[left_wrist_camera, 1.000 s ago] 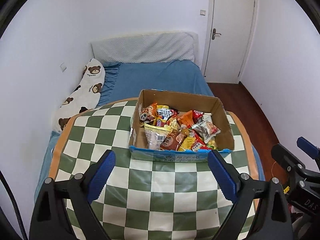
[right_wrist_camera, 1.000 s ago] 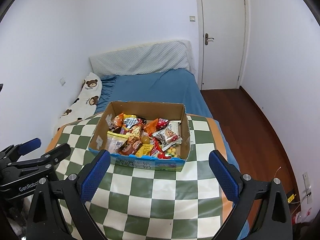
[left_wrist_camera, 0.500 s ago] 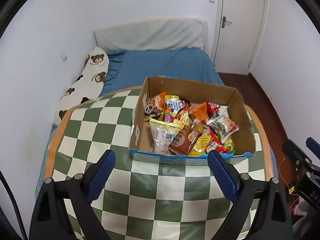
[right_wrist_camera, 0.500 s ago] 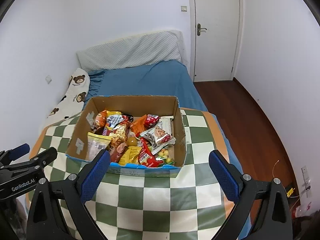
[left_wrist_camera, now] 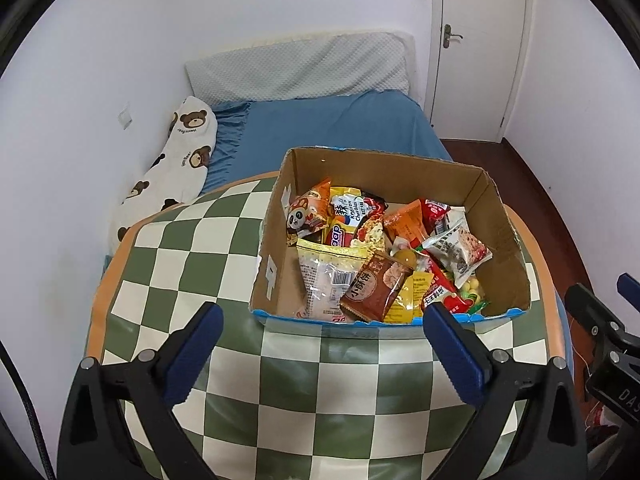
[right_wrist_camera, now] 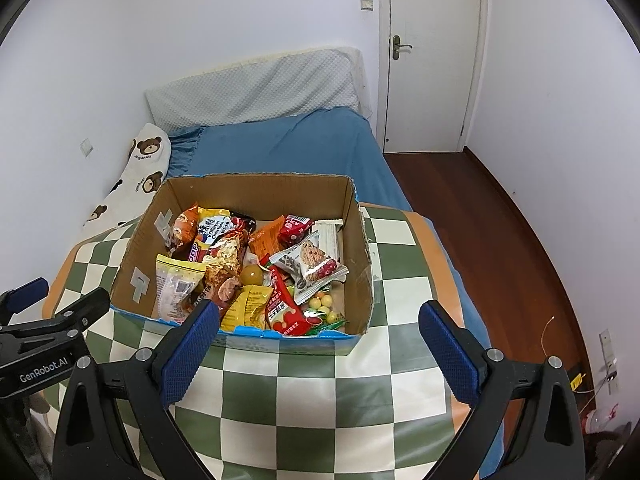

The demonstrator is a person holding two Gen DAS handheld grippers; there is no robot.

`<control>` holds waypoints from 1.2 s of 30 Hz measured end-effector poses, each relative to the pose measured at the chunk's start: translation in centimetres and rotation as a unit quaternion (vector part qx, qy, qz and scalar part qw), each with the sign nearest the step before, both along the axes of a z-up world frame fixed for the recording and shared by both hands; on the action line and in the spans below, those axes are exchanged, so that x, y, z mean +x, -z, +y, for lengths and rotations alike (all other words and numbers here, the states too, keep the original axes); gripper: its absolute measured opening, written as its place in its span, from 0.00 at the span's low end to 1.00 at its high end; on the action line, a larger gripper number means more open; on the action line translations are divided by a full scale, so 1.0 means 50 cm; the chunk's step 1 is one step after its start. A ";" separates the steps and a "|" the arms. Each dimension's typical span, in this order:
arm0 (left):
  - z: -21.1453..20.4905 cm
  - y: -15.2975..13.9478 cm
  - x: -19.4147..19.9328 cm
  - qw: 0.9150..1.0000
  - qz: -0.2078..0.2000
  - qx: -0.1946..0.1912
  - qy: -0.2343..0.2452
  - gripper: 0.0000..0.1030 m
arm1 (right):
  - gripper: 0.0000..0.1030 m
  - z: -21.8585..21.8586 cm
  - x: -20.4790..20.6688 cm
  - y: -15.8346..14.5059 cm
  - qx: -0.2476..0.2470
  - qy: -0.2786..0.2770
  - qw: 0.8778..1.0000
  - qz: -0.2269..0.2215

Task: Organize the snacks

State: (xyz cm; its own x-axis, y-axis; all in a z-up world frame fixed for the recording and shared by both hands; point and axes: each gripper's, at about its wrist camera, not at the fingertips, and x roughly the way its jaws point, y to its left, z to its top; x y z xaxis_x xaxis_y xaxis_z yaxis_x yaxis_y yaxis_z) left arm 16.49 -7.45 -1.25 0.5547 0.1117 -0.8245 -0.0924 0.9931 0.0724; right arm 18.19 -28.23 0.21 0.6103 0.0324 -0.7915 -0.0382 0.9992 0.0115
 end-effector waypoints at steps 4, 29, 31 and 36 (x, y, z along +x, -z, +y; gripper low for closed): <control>-0.001 0.000 0.000 1.000 0.000 -0.003 0.000 0.99 | 0.99 0.000 -0.001 -0.006 0.000 -0.002 1.000 0.000; -0.002 -0.024 -0.013 1.000 -0.012 0.002 -0.003 0.99 | 0.99 0.006 -0.005 -0.015 -0.003 -0.011 1.000 -0.004; -0.001 -0.026 -0.013 1.000 -0.012 0.001 -0.004 0.99 | 0.99 0.004 -0.005 -0.015 -0.002 -0.011 1.000 -0.004; -0.002 -0.026 -0.015 1.000 -0.012 0.001 -0.003 0.99 | 0.99 0.003 -0.006 -0.016 -0.001 -0.012 1.000 -0.004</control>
State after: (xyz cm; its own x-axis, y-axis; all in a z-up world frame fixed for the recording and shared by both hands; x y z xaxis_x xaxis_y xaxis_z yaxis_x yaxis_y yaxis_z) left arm 15.75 -7.55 0.07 0.5744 0.1170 -0.8102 -0.0994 0.9924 0.0728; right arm 17.91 -28.10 1.00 0.6157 0.0459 -0.7866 -0.0621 0.9980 0.0096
